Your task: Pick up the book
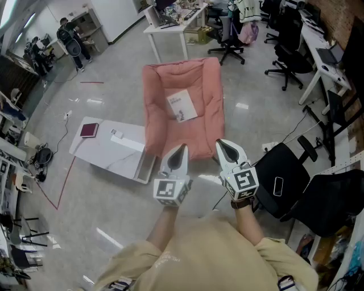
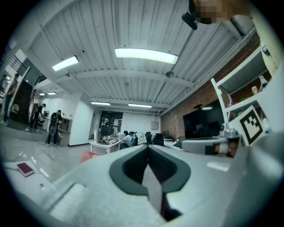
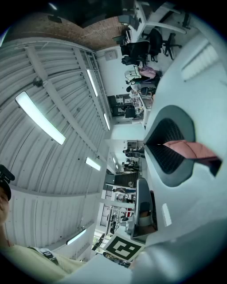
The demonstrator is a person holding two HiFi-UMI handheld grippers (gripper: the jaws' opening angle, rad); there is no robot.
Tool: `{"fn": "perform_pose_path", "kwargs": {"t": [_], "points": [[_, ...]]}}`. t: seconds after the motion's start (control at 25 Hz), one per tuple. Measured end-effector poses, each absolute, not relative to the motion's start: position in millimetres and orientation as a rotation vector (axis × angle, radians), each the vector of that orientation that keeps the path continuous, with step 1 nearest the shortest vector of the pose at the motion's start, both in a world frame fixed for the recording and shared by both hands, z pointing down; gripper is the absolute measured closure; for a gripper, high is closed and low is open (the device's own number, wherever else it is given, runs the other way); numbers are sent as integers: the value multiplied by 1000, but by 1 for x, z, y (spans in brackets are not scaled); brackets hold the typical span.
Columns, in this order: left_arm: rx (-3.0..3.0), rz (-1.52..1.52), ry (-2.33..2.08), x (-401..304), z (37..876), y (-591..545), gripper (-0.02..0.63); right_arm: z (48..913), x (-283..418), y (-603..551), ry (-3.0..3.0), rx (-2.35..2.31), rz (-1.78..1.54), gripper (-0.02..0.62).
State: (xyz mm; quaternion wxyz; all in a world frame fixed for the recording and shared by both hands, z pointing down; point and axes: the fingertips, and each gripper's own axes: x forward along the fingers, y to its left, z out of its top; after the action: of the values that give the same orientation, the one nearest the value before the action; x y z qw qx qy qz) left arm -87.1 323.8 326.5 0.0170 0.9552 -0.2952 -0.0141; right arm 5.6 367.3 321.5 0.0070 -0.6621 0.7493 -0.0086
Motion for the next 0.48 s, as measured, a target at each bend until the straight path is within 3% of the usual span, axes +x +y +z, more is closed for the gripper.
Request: {"fn": "perform_pose_path", "kwargs": {"t": [0.48], "points": [[2928, 60, -981, -56, 350, 333, 603, 367, 46, 368, 2333, -2030, -181, 588]]}}
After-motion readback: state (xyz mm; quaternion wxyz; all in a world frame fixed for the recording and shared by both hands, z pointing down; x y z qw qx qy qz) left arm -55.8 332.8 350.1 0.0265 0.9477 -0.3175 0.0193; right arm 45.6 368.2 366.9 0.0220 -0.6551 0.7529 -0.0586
